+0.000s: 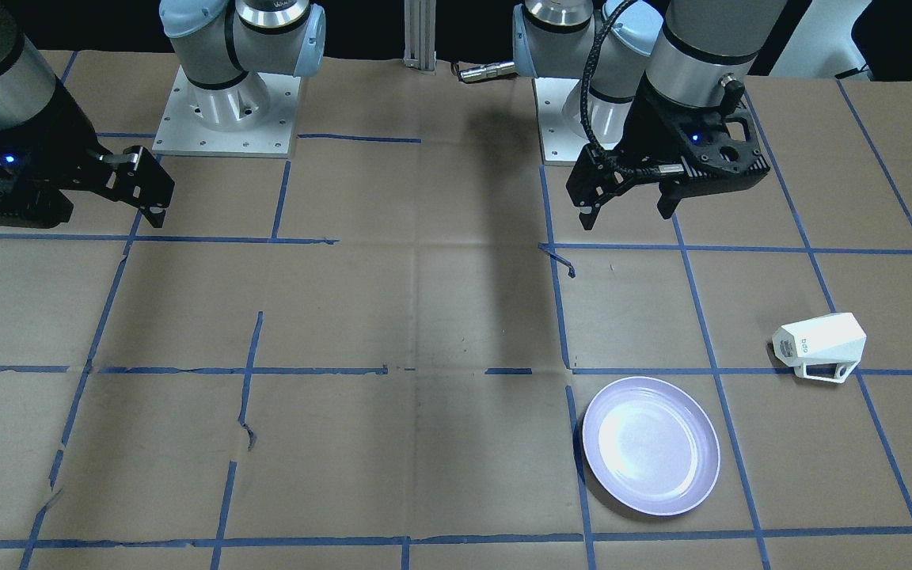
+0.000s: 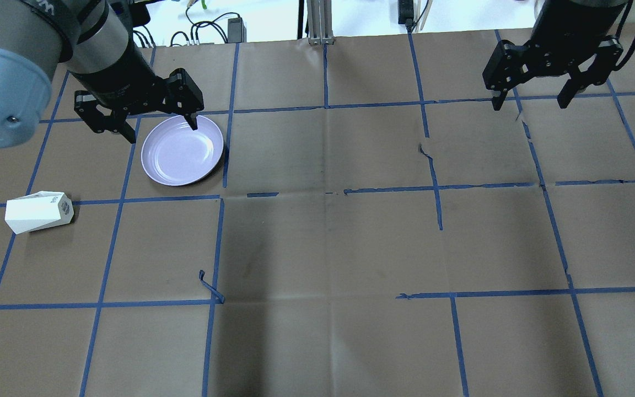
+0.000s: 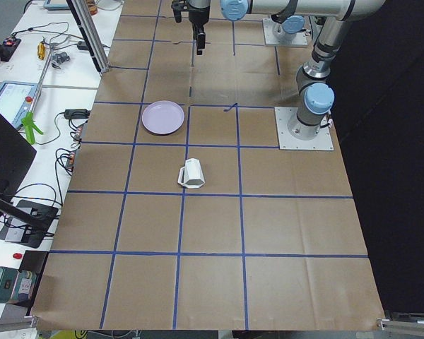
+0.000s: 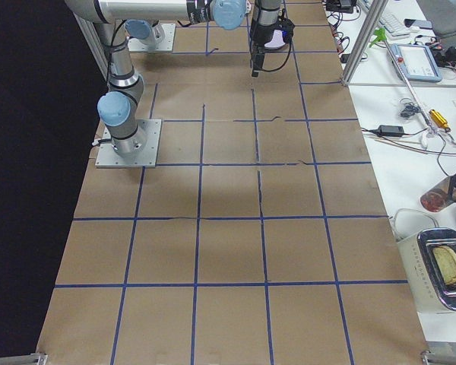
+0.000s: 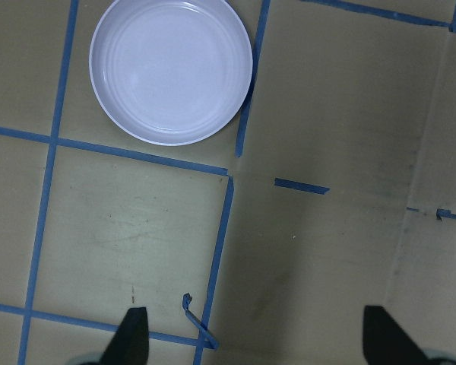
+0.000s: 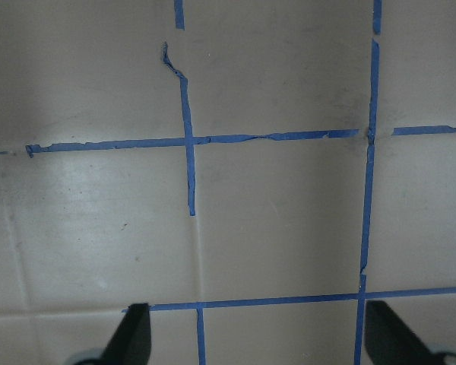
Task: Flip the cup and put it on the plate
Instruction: 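Move the left gripper away from the plate toward the white cup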
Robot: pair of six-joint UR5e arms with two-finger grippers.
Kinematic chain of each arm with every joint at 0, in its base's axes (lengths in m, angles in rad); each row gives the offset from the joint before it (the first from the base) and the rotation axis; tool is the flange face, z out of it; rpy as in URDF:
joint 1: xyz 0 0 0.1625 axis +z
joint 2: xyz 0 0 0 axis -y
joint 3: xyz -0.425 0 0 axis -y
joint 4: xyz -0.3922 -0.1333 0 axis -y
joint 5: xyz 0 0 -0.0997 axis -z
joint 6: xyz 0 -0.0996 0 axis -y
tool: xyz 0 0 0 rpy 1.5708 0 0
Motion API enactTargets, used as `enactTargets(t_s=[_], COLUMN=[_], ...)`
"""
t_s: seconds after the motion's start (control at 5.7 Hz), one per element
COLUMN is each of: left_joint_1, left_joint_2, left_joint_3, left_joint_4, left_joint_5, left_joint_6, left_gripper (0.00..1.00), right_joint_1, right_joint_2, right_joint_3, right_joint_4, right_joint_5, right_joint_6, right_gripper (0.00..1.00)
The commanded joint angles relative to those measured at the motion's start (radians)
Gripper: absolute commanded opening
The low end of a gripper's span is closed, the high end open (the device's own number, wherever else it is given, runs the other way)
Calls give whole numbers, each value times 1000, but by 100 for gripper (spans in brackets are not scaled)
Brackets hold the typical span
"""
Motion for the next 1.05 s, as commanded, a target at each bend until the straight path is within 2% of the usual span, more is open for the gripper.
enactTargets(t_s=[0.0,0.53,0.7,0.88], left_joint_1=[0,1,38,172], left_joint_2=[3,14,15,12], left_joint_3=[-2,-5,-2,1], left_joint_4=[0,-15,-12,-14], left_joint_5=[3,-19,-16,-23], left_joint_6=[2,8,84,208], left_gripper=[98,100,99,100], right_joint_1=[0,0,0,0], right_joint_2=[0,0,0,0], right_joint_3=[0,0,0,0], right_joint_4=[0,0,0,0], right_joint_5=[0,0,0,0], right_joint_6=[0,0,0,0], right_gripper=[100,100,100,100])
